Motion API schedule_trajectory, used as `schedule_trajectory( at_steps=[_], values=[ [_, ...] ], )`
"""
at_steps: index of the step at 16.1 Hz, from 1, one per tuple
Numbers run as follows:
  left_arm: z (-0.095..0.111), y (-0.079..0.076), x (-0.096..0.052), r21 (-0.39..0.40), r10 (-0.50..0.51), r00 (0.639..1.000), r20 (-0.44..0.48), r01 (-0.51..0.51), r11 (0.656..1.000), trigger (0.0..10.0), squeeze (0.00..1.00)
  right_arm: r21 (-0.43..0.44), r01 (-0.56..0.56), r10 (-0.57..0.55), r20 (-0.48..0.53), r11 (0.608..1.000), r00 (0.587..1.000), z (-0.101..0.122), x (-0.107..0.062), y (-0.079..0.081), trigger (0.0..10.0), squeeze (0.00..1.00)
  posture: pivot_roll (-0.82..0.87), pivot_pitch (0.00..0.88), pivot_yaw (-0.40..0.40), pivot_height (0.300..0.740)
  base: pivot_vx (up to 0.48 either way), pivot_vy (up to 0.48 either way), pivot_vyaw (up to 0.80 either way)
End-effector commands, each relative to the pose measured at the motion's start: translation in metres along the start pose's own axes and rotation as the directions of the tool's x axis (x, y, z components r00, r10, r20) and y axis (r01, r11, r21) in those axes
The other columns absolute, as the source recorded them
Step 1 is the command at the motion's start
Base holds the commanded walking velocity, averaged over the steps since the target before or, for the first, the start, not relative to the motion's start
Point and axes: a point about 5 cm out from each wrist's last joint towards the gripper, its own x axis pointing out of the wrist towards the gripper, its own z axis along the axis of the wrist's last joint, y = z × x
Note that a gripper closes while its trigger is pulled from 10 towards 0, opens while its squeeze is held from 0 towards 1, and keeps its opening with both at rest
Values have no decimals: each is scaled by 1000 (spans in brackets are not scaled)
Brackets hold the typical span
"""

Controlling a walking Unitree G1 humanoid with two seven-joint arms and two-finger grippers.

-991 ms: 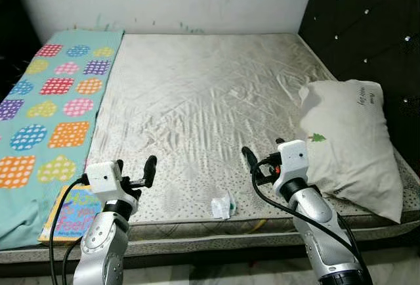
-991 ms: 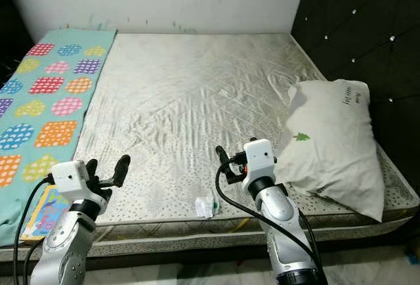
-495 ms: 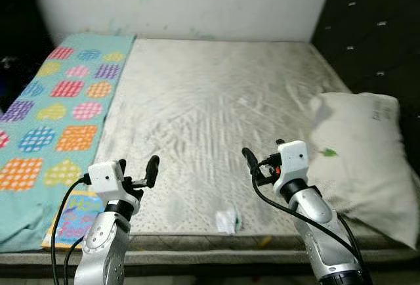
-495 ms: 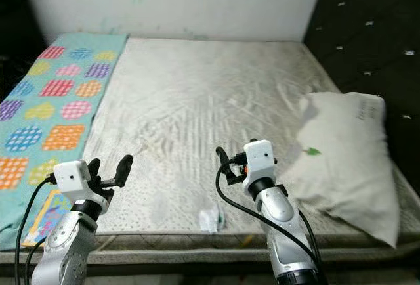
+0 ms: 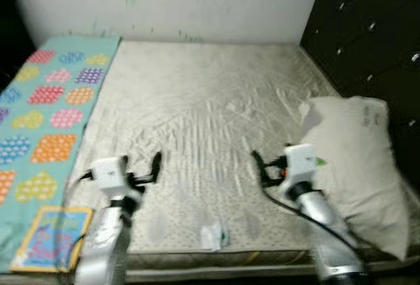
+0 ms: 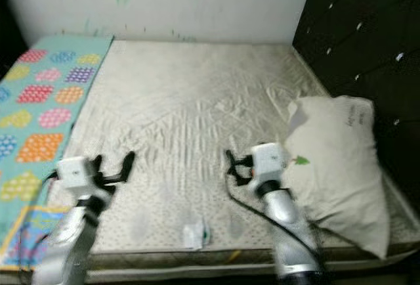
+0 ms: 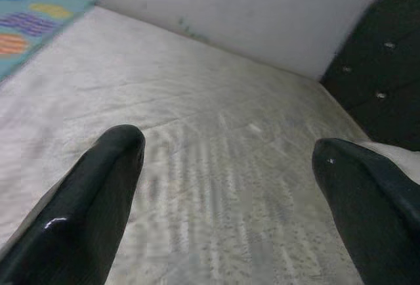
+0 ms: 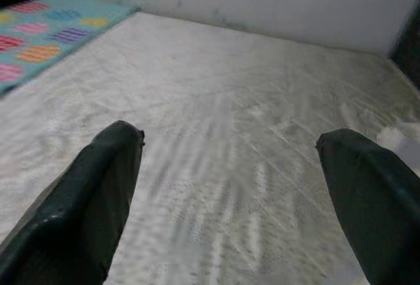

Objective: Clean up the room

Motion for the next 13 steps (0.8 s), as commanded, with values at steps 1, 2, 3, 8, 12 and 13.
schedule_trajectory(
  at_steps=[1, 2, 3, 8, 12, 13],
  values=[
    [-2, 5, -2, 8, 16, 1000, -14, -16, 1000, 10000, 0, -13, -6, 7, 18, 1000, 1000, 5, 2, 2, 10000, 0, -90, 0, -26, 740, 0, 0, 0],
    [-2, 5, -2, 8, 17, 1000, -15, -17, 1000, 10000, 0, -13, -5, 6, 18, 1000, 1000, 5, 1, 2, 10000, 0, -90, 0, -26, 740, 0, 0, 0],
    [-2, 4, -2, 9, 18, 1000, -16, -18, 1000, 10000, 0, -12, -5, 5, 18, 1000, 1000, 5, 1, 1, 10000, 0, -92, 0, -26, 740, 0, 0, 0],
    [-6, 5, -2, 6, 27, 999, -36, -27, 1000, 10000, 0, -13, -22, 22, -12, 1000, 1000, -1, 2, 3, 10000, 0, -91, 0, -29, 740, 0, 0, 0],
    [-7, 4, -3, 16, 24, 999, -49, -24, 1000, 10000, 0, -33, 14, -17, -111, 999, 994, -16, 0, -2, 10000, 0, -89, 0, -28, 740, 0, 0, -400],
    [-7, 4, -3, 16, 24, 998, -50, -23, 1000, 10000, 0, -23, 18, -20, -111, 1000, 994, -16, 0, -3, 10000, 0, -89, 0, -26, 740, 0, 0, -800]
  ],
)
